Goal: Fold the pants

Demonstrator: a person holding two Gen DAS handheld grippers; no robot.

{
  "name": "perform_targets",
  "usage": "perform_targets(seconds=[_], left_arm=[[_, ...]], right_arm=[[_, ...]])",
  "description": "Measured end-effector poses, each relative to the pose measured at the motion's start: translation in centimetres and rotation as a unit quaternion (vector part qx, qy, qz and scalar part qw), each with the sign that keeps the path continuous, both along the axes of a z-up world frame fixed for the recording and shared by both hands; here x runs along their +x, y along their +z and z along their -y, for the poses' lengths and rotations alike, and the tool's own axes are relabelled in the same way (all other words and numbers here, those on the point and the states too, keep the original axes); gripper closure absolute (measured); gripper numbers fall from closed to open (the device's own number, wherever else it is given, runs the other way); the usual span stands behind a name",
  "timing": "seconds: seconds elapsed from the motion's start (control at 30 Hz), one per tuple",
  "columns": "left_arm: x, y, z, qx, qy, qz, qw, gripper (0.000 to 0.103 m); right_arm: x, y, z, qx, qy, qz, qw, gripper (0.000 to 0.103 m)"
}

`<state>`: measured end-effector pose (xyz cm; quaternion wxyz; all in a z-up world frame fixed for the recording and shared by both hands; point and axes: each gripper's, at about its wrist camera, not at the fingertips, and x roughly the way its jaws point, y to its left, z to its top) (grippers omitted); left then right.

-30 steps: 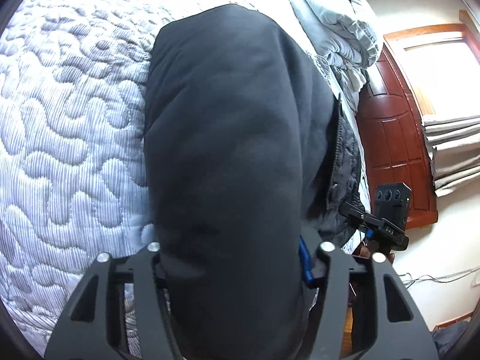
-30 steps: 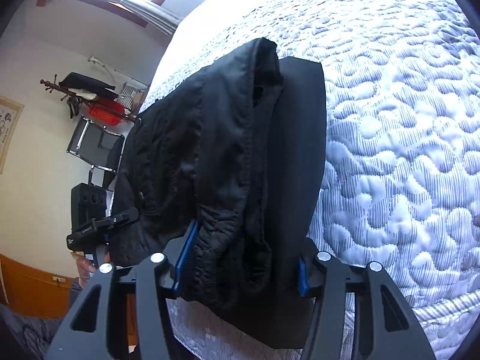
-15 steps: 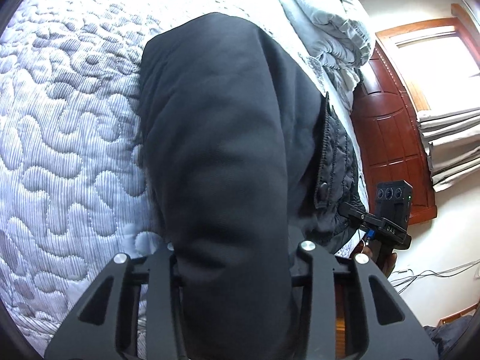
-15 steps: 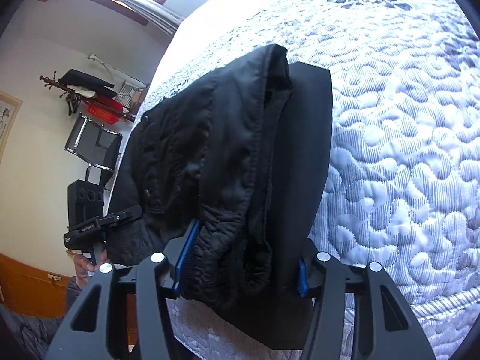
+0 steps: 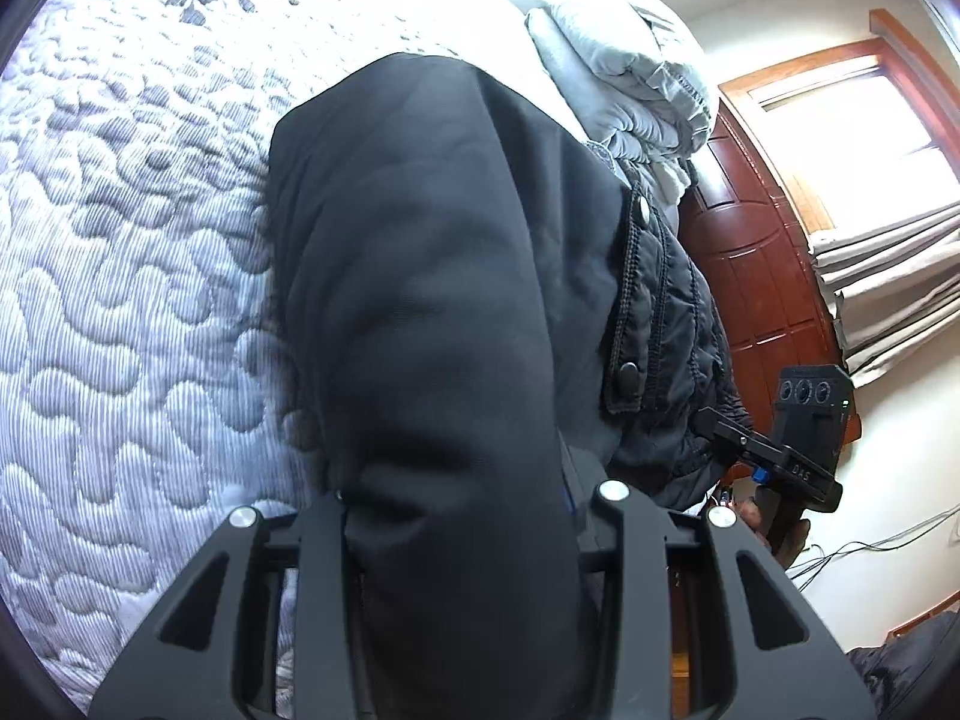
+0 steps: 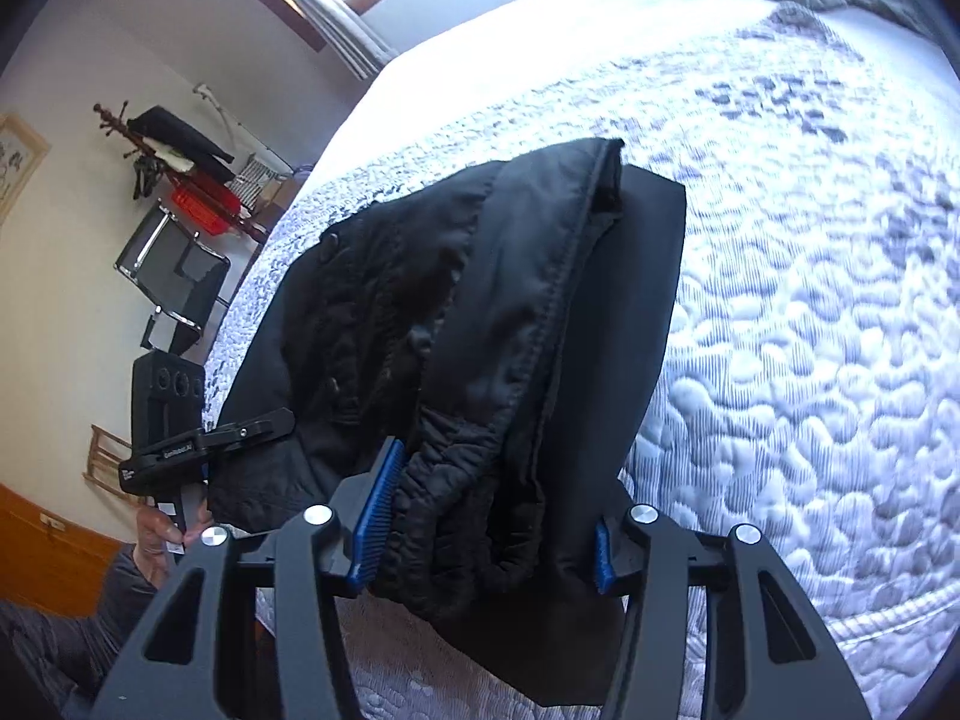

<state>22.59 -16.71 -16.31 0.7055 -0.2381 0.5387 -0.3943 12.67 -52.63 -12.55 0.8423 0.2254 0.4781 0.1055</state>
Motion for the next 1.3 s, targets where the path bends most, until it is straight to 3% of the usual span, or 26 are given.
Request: perform_targets(seconds=[0.5,0.67,0.83,0.97,1.3], left_arm=[[5.1,2.9,1.5,-0.013,0.017,0.042,0.9989,0.068],[5.8,2.0,0.9,-0.003,0.020,0.028,0.9994,0.068],[6.0,0.0,-0.1,-0.017,0.026,0.010,0.9995,0.066],[5.7,-0.4,-0.2,-0.007,0.021,0.017,0.9996,0.061],[6.0,-1.2,-0.1,0.030,0.015,0.017,0.9993,0.034]], right_arm=[[5.3,2.5,1.0,0.003,-0.003,0.043,0.999,0.051],[7.3,0.7,1.6,0.029,-0.003,0.019,0.999,0.051],[7.7,-2.0,2.6,0.038,-0.024,-0.012,0.999,0.050],[7.5,-3.0,3.1,0.039,-0.028,-0.017,0.999,0.050],[7.4,-5.8,5.5,0.076,-0.048,-0.035,0.995,0.031]])
